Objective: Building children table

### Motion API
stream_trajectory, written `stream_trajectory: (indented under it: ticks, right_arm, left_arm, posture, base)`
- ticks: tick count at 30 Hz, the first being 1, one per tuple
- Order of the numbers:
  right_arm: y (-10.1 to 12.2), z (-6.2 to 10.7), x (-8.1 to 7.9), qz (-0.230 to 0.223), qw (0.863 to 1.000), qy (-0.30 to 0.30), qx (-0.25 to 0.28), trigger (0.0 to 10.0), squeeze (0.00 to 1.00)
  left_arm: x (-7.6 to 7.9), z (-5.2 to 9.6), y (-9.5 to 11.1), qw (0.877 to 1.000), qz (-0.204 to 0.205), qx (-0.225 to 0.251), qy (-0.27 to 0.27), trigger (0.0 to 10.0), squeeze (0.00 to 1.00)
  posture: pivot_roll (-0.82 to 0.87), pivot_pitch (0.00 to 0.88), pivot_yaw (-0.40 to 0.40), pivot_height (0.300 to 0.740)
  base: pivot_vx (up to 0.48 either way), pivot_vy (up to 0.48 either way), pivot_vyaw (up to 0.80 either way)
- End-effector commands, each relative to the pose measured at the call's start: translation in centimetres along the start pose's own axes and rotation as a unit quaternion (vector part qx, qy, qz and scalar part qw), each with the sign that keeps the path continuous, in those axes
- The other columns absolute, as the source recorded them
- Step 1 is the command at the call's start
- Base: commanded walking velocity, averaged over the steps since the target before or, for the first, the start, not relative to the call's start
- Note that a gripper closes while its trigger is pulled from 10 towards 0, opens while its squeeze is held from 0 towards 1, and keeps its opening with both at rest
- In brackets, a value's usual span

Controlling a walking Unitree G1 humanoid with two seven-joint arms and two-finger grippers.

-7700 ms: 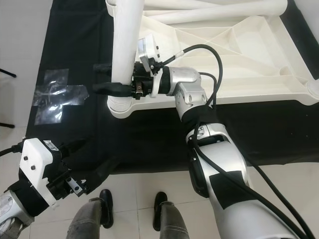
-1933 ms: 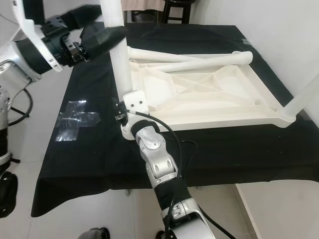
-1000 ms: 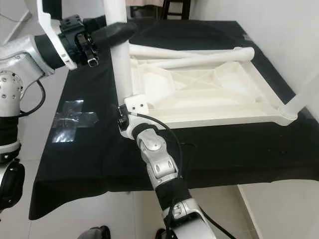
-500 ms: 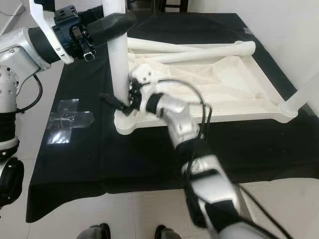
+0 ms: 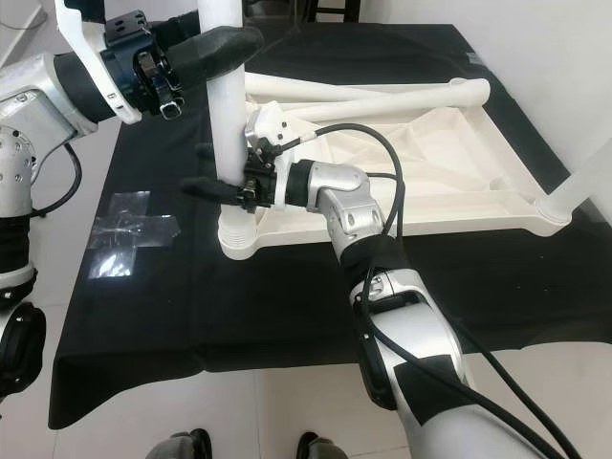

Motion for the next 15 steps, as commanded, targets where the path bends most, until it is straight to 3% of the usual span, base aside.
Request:
stream_trajectory:
  ticks: [1, 3, 4, 6, 7, 8, 9, 10, 11, 12, 13, 14, 15]
  right_arm:
    - [0.0, -1.8, -1.1, 0.012, 1.0, 0.023, -0.008, 0.0, 0.0]
    - [-0.2, -1.8, -1.1, 0.012, 1.0, 0.017, -0.01, 0.0, 0.0]
    - [-0.7, -1.8, -1.0, 0.01, 1.0, 0.002, -0.017, 0.0, 0.0]
    - [-1.9, -1.7, -0.6, -0.002, 0.998, -0.044, -0.039, 0.0, 0.0]
    - [-1.9, -1.7, -0.6, -0.002, 0.998, -0.044, -0.039, 0.0, 0.0]
    - [-2.7, -1.6, -0.5, -0.022, 0.996, -0.076, -0.05, 0.0, 0.0]
    - [-2.7, -1.6, -0.5, -0.022, 0.996, -0.076, -0.05, 0.0, 0.0]
    - [-4.3, -1.3, -0.9, -0.048, 0.987, -0.133, -0.076, 0.0, 0.0]
    - [-4.3, -1.3, -0.9, -0.048, 0.987, -0.133, -0.076, 0.0, 0.0]
    - [-5.8, -0.8, -0.9, -0.068, 0.97, -0.208, -0.11, 0.0, 0.0]
    - [-5.8, -0.8, -0.9, -0.068, 0.97, -0.208, -0.11, 0.0, 0.0]
    - [-7.8, 1.0, -1.2, -0.083, 0.922, -0.346, -0.15, 0.0, 0.0]
    - [-7.8, 1.0, -1.2, -0.083, 0.922, -0.346, -0.15, 0.0, 0.0]
  left_arm:
    - [1.6, -1.0, -1.8, 0.998, 0.025, -0.025, -0.051, 0.0, 0.47]
    - [1.7, -1.0, -1.8, 0.998, 0.026, -0.024, -0.053, 0.0, 0.47]
    - [1.6, -0.9, -1.8, 0.998, 0.027, -0.022, -0.051, 0.7, 1.0]
    - [1.5, -0.9, -1.7, 0.998, 0.029, -0.019, -0.048, 8.0, 1.0]
    - [1.5, -0.9, -1.7, 0.998, 0.029, -0.019, -0.048, 8.0, 1.0]
    - [1.2, -1.0, -1.6, 0.999, 0.034, -0.016, -0.037, 10.0, 1.0]
    - [1.2, -1.0, -1.6, 0.999, 0.034, -0.016, -0.037, 10.0, 1.0]
    - [0.9, -0.9, -1.4, 0.999, 0.035, -0.013, -0.025, 10.0, 1.0]
    - [0.9, -0.9, -1.4, 0.999, 0.035, -0.013, -0.025, 10.0, 1.0]
    - [0.8, -0.8, -1.3, 0.999, 0.032, -0.013, -0.021, 10.0, 0.0]
    - [0.8, -0.8, -1.3, 0.999, 0.032, -0.013, -0.021, 10.0, 0.0]
    - [0.8, -0.7, -1.1, 0.999, 0.035, -0.01, -0.021, 10.0, 0.0]
    - [0.8, -0.7, -1.1, 0.999, 0.035, -0.01, -0.021, 10.0, 0.0]
  posture:
    - [0.17, 0.212, -0.056, 0.74]
    - [0.17, 0.212, -0.056, 0.74]
    - [0.16, 0.212, -0.057, 0.74]
    - [0.16, 0.214, -0.059, 0.74]
    - [0.16, 0.214, -0.059, 0.74]
    - [0.16, 0.215, -0.061, 0.74]
    - [0.16, 0.215, -0.061, 0.74]
    - [0.16, 0.22, -0.071, 0.74]
    - [0.16, 0.22, -0.071, 0.74]
    - [0.16, 0.222, -0.076, 0.74]
    - [0.16, 0.222, -0.076, 0.74]
    - [0.16, 0.222, -0.082, 0.74]
    - [0.16, 0.222, -0.082, 0.74]
  base:
    - [0.0, 0.0, 0.0]
    - [0.0, 0.0, 0.0]
    - [0.0, 0.0, 0.0]
    - [0.0, 0.0, 0.0]
    - [0.0, 0.0, 0.0]
    - [0.0, 0.0, 0.0]
    - [0.0, 0.0, 0.0]
    - [0.0, 0.0, 0.0]
    - [0.0, 0.0, 0.0]
    - [0.0, 0.0, 0.0]
    - [0.0, 0.0, 0.0]
    - [0.0, 0.0, 0.0]
    - [0.0, 0.0, 0.0]
Point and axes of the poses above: a point about 5 cm out from each wrist's last joint towards the gripper, its own z axis pointing back from the gripper into the wrist, its own y axis along the axis of the wrist's last joint, x = y × z, the point moved 5 cm from there along -z, pointing out of the wrist towards the gripper, and after that the axes turned 11 degrees about z, right-handed, at the moved point
